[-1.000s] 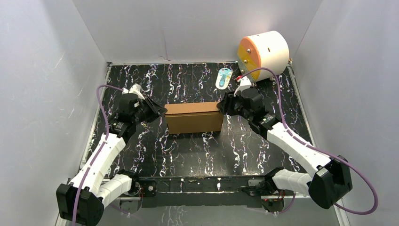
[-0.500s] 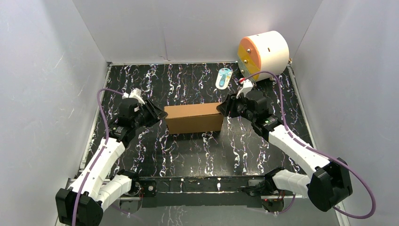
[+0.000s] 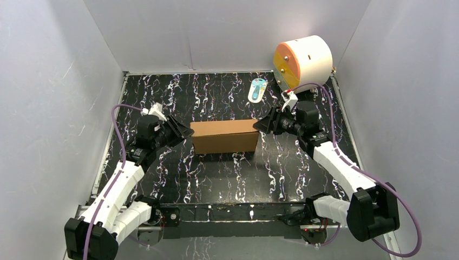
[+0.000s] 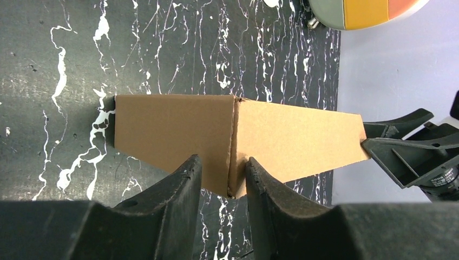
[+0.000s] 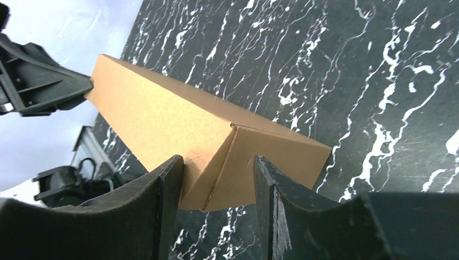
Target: Fold the paper box
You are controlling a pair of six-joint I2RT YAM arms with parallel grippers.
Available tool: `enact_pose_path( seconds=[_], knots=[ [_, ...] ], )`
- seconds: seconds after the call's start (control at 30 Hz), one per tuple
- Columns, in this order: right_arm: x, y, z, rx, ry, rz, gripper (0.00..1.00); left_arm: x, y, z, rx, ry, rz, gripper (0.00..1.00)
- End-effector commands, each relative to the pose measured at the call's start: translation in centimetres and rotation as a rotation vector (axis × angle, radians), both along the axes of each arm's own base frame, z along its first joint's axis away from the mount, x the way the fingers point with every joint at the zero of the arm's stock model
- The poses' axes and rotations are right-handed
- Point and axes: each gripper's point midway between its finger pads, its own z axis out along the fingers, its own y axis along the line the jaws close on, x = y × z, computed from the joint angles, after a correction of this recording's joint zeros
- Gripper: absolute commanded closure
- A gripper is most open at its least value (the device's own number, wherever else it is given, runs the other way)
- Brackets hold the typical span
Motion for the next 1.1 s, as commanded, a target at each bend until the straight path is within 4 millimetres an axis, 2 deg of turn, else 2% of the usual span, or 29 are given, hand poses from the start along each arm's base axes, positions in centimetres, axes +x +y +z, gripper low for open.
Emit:
enact_pose_path(
  seconds=[0.0,0.03,0.17,0.3,0.6,0.83,1.07],
  knots=[
    [-2.2,-0.2,-1.5,0.050,0.152,0.098,0.42,-5.1,1.8,-8.4,0.142,0.322,-0.019,0.68],
    [-2.0,-0.2,-1.3,0.064,0.142,0.104,0.43,-5.1,1.7,-8.4,0.139,0.324,-0.022,0.68],
    [-2.2,-0.7,-3.0,0.074,0.179,0.107,0.47,-5.1,1.5,-8.5,0.131,0.329,-0.030,0.68],
    [-2.5,-1.7,-5.4,0.099,0.219,0.102,0.54,-5.1,1.4,-8.6,0.120,0.326,-0.029,0.68],
    [-3.9,-2.7,-10.9,0.072,0.287,0.111,0.62,-5.0,0.0,-9.0,0.015,0.335,-0.036,0.64],
    [-4.3,-3.4,-14.0,0.002,0.322,0.098,0.72,-5.4,-0.5,-10.5,-0.066,0.390,-0.049,0.62],
    [-6.2,-3.3,-16.4,-0.005,0.392,0.116,0.77,-6.3,0.2,-11.8,-0.231,0.434,-0.012,0.63]
  ],
)
